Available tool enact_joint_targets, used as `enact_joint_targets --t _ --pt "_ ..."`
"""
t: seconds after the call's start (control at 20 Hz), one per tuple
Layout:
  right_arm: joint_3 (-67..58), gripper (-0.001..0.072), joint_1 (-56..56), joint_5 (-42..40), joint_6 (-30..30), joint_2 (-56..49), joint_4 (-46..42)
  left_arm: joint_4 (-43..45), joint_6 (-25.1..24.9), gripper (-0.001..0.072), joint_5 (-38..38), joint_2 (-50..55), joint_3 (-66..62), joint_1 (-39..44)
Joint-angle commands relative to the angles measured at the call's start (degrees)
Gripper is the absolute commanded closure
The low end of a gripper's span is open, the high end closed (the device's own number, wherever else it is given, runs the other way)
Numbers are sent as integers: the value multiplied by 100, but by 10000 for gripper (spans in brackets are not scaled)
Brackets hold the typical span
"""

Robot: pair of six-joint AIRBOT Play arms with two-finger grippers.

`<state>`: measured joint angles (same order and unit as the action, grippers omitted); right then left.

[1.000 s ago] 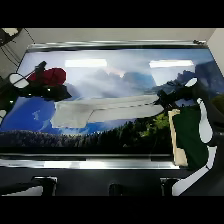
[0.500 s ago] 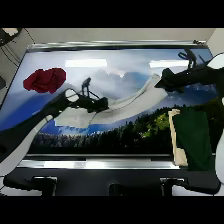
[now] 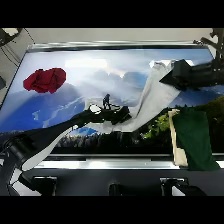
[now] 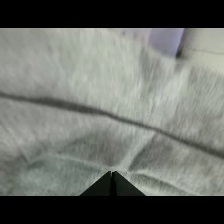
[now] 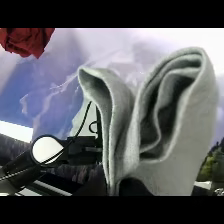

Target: Fold the shirts.

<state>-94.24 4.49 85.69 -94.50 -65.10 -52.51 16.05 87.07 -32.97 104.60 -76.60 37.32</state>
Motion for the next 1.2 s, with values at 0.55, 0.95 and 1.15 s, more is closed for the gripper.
enact_joint_targets --t 0.55,0.95,1.15 --pt "0 664 -3353 -3689 -503 -3053 400 3117 -50 684 -551 -3711 15 -3373" --pt "-2 21 -3705 -3904 -1104 -4105 822 3320 -50 683 -1189 -4312 15 -3427" --pt "-2 23 -2653 -1471 -894 -3112 -1191 3569 -111 683 -1191 -4312 15 -3429"
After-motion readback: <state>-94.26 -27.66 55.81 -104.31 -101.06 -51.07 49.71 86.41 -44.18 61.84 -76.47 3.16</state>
